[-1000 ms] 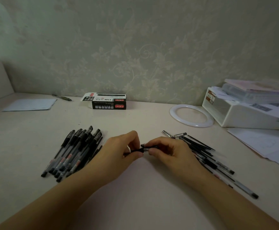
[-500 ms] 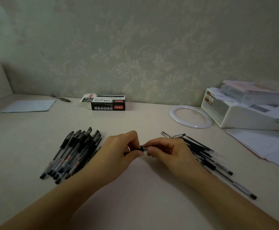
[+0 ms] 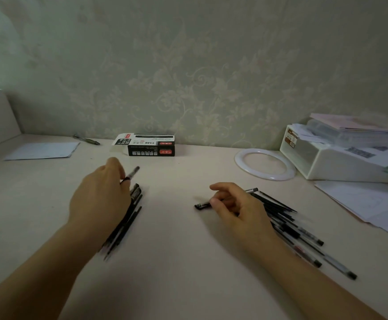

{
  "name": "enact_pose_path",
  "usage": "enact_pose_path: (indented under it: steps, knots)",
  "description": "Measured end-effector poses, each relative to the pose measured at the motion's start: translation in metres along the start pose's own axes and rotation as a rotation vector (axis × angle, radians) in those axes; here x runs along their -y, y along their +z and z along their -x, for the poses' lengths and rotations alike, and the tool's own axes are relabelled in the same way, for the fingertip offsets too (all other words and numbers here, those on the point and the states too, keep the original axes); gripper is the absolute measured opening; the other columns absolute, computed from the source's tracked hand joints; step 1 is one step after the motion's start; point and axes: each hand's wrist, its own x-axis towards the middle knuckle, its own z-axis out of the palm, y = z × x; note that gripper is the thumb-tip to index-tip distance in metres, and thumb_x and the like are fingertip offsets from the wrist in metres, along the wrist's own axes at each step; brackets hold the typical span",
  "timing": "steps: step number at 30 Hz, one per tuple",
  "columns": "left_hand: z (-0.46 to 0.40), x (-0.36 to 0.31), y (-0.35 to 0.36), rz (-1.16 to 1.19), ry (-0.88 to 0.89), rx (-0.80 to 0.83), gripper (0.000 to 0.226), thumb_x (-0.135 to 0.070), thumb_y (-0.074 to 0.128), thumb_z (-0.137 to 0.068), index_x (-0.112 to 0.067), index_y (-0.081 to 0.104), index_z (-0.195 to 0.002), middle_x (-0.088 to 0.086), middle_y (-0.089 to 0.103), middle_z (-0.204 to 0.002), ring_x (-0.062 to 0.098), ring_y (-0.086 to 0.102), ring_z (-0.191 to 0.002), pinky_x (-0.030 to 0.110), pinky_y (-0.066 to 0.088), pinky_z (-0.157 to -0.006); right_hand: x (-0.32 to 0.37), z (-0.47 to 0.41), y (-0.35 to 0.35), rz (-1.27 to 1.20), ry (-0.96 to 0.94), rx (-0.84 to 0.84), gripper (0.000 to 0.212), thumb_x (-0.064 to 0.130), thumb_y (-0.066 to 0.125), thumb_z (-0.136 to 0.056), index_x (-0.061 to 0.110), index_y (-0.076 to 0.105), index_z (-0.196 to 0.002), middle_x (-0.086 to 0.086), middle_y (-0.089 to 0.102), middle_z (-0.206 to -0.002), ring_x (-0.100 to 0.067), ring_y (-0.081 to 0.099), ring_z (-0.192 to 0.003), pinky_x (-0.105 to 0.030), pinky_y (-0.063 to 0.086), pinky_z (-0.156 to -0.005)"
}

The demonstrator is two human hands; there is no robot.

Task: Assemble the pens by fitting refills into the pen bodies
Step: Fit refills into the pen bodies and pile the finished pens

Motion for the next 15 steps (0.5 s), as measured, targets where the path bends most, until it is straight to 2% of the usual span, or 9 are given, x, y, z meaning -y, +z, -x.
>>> enact_pose_path:
  steps: [3,9,12,15]
  knots:
    - [0.000,0.006,0.004,-0.060,-0.047,0.089,0.009,-0.020,0.048,-0.094,-0.012,0.043,-0.091,0.007,0.054,-0.079,0.030,0.052,-0.074,0.042,0.049,-0.066,0.000,0.002,-0.002,0.097,-0.054,-0.026,0.016,0.013,0.067,-0.090,0.020,0.070,-0.104,0.012,0.065,-0.086,0.001,0.060,-0.080,-0.008,0.045,-0.068]
    - [0.001,0.010,0.007,-0.123,-0.066,0.199,0.009,-0.020,0.046,-0.094,-0.011,0.043,-0.094,0.007,0.053,-0.083,0.028,0.054,-0.076,0.040,0.049,-0.067,-0.003,-0.001,-0.016,0.388,-0.069,-0.106,0.010,0.017,0.069,-0.087,0.022,0.063,-0.093,0.013,0.057,-0.085,-0.001,0.053,-0.074,-0.009,0.041,-0.066]
    - [0.002,0.008,0.007,-0.121,-0.061,0.207,0.010,-0.021,0.048,-0.094,-0.011,0.045,-0.095,0.008,0.053,-0.087,0.028,0.054,-0.078,0.041,0.051,-0.071,-0.004,0.000,-0.023,0.507,-0.042,-0.096,0.009,0.022,0.067,-0.088,0.023,0.059,-0.090,0.015,0.049,-0.085,-0.002,0.050,-0.078,-0.014,0.038,-0.065]
    - [0.002,0.006,0.006,-0.130,-0.064,0.205,0.010,-0.022,0.050,-0.093,-0.013,0.045,-0.094,0.007,0.052,-0.088,0.027,0.055,-0.079,0.041,0.052,-0.071,-0.002,0.001,-0.026,0.607,-0.007,-0.061,0.008,0.027,0.065,-0.089,0.023,0.059,-0.090,0.012,0.049,-0.087,-0.009,0.050,-0.081,-0.026,0.044,-0.071]
